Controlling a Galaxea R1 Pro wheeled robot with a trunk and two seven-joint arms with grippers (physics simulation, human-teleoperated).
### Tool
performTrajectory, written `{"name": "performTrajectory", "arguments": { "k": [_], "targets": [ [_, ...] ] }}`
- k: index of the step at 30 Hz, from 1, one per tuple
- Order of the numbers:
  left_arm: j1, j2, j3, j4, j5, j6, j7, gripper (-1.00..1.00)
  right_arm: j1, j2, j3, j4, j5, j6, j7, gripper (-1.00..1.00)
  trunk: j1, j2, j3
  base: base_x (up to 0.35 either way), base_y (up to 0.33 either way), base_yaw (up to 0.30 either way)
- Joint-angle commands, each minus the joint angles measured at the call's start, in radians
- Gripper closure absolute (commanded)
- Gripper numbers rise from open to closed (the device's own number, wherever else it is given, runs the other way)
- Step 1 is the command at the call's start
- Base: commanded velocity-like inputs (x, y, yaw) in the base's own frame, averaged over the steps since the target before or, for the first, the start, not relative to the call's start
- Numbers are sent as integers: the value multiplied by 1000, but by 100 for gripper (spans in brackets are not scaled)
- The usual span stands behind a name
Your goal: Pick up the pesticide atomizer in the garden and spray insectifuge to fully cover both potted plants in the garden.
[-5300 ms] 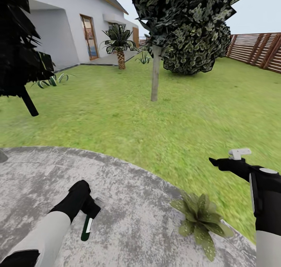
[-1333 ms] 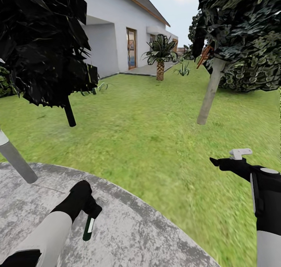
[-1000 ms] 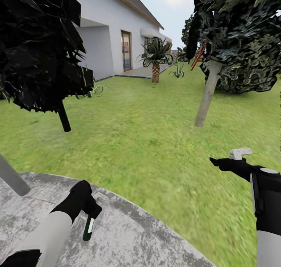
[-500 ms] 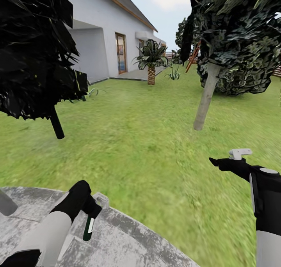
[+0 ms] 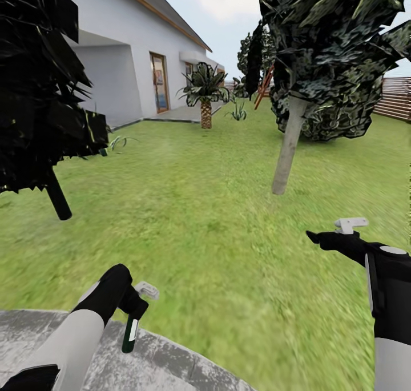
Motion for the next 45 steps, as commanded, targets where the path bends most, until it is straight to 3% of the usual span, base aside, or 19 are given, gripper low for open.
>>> {"name": "performTrajectory", "arguments": {
  "k": [1, 21, 45],
  "targets": [
    [0, -1, 4, -1, -8, 4, -9, 100, -1, 0, -1, -1, 10, 2, 10, -100, 1, 0, 0, 315, 103, -147],
    [0, -1, 1, 0, -7, 4, -9, 100, -1, 0, -1, -1, 11, 2, 10, -100, 1, 0, 21, 310, 80, -102],
    [0, -4, -1, 1, -7, 4, -11, 100, -1, 0, -1, -1, 11, 2, 10, -100, 1, 0, 52, 14, 1, -193]
  ]
}}
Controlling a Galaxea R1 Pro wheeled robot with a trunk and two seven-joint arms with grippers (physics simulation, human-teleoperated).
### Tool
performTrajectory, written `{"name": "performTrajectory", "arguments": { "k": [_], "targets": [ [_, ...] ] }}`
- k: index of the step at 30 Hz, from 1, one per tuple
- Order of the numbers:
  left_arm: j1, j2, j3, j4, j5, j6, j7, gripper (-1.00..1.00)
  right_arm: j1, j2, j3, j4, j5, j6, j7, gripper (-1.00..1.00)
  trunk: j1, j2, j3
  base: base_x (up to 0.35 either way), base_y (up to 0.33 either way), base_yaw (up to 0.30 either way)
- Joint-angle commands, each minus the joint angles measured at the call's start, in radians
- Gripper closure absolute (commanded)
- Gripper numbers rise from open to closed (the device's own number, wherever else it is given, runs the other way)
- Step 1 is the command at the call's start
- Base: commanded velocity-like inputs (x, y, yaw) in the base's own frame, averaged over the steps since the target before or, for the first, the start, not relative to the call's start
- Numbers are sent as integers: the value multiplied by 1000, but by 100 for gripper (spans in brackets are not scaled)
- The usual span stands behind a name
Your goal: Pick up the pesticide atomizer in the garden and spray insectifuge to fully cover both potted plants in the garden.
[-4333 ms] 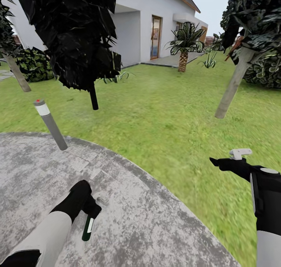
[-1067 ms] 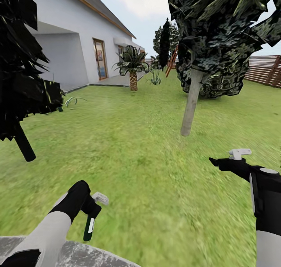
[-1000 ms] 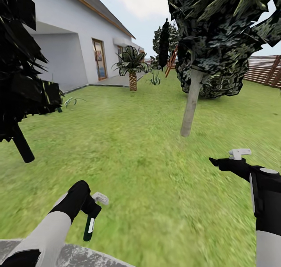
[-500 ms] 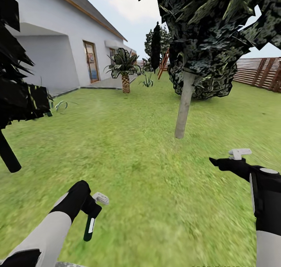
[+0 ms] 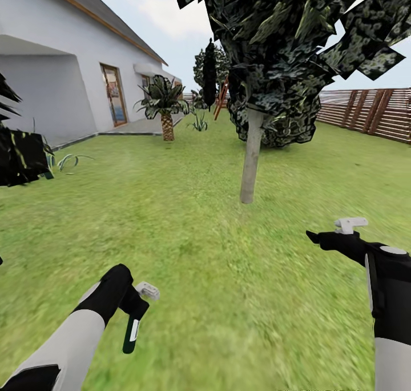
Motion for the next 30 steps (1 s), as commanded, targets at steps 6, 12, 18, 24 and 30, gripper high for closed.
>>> {"name": "performTrajectory", "arguments": {
  "k": [6, 12, 18, 24, 30],
  "targets": [
    [0, 0, 5, -2, -8, 5, -9, 100, -1, 0, -2, -1, 11, 2, 10, -100, 0, 0, 2, 0, 0, -65],
    [0, 2, 5, -1, -9, 7, -9, 100, -1, -4, -2, -1, 11, 2, 11, -100, 0, 0, 5, 0, 0, -168],
    [0, 3, 5, 0, -9, 8, -9, 100, -1, -6, -2, -1, 11, 2, 11, -100, 0, 0, 9, 0, 0, -271],
    [0, 3, 8, -1, -9, 8, -9, 100, -1, -6, -2, -1, 11, 2, 10, -100, 0, 0, 13, 97, 0, -255],
    [0, 2, 7, -1, -8, 8, -9, 100, -1, -6, -2, -1, 11, 2, 10, -100, 0, 0, 13, 308, 0, -35]
  ]
}}
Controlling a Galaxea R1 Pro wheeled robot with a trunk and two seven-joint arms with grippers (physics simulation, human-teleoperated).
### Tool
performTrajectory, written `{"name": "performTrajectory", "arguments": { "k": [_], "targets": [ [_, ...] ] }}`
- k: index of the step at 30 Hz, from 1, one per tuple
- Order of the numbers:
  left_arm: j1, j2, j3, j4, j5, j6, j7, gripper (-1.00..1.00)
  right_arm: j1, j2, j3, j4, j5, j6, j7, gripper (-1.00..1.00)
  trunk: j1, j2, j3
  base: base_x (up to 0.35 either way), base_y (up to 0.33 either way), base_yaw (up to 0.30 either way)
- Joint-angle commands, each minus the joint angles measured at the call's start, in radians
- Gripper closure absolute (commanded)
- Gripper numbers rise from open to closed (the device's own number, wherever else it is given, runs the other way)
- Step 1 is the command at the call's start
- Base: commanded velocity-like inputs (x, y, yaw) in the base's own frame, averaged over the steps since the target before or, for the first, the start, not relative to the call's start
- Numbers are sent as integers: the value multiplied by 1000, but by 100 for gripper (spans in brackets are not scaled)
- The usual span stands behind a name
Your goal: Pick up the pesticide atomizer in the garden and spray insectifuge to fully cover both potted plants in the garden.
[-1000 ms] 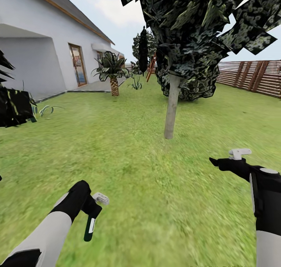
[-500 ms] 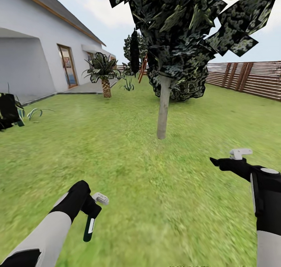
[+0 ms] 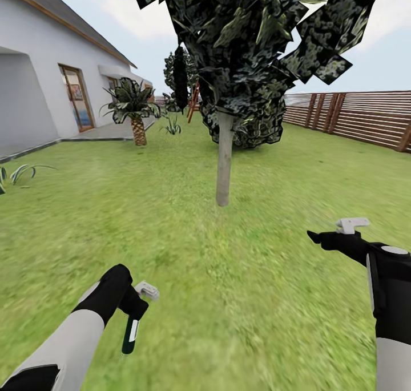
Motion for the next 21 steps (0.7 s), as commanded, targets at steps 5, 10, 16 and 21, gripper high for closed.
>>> {"name": "performTrajectory", "arguments": {
  "k": [5, 10, 16, 21],
  "targets": [
    [-1, -2, 4, -1, -9, 4, -10, 100, -1, 0, -1, -1, 10, 2, 10, -100, 1, 0, 0, 332, 0, -39],
    [-1, -2, 4, -1, -9, 4, -10, 100, -1, 0, -1, -1, 10, 2, 10, -100, 1, 0, 4, 334, 0, -186],
    [-1, -2, 3, -1, -9, 4, -10, 100, -1, 0, -1, -1, 10, 2, 10, -100, 1, 0, 10, 334, 0, -210],
    [-1, -2, 3, -1, -9, 4, -10, 100, -1, -1, -1, -1, 10, 2, 10, -100, 1, 0, 15, 334, 0, -212]
  ]
}}
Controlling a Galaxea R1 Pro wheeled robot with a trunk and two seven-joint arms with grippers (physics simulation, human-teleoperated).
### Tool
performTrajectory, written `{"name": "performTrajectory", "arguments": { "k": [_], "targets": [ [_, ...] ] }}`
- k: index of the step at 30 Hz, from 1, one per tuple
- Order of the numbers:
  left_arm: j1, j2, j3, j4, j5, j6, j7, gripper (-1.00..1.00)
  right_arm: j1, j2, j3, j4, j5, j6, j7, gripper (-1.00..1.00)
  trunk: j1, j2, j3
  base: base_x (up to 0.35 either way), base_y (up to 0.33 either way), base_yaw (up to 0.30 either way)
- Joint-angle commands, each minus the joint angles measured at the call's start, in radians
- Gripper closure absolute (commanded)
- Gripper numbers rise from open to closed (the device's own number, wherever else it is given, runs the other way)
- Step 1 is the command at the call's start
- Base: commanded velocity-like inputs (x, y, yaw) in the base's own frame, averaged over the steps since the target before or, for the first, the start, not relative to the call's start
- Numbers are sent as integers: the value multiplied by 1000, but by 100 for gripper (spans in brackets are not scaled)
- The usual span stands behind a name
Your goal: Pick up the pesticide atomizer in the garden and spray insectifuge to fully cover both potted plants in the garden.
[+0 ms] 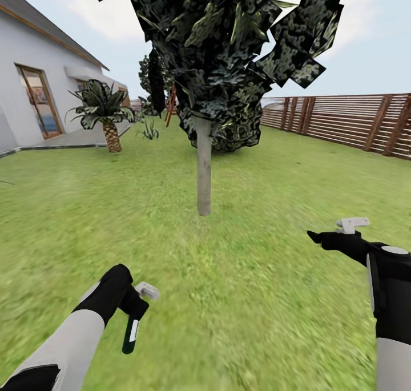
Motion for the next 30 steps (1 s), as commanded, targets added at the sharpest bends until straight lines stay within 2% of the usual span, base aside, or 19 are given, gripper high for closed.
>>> {"name": "performTrajectory", "arguments": {
  "k": [1, 12, 25, 27, 30],
  "targets": [
    [0, 0, 3, -2, -8, 4, -9, 100, -1, 0, -1, -1, 11, 2, 10, -100, 1, 0, 0, 334, 0, -212],
    [0, 0, 3, -2, -8, 4, -9, 100, -1, 0, -1, -1, 11, 2, 10, -100, 1, 0, 11, 297, 0, -212],
    [0, -3, 0, -3, -8, 4, -9, 100, -1, 0, 0, -1, 11, 2, 10, -100, 1, 0, 24, 16, 0, -216],
    [0, -12, -2, -4, -9, 4, -9, 100, -1, 1, 0, -1, 11, 2, 10, -100, 1, 0, 26, 0, 0, -217],
    [0, -48, -3, -6, -11, 4, -9, 100, -1, 1, 0, -1, 11, 2, 11, -100, 1, 0, 29, 0, 0, -217]
  ]
}}
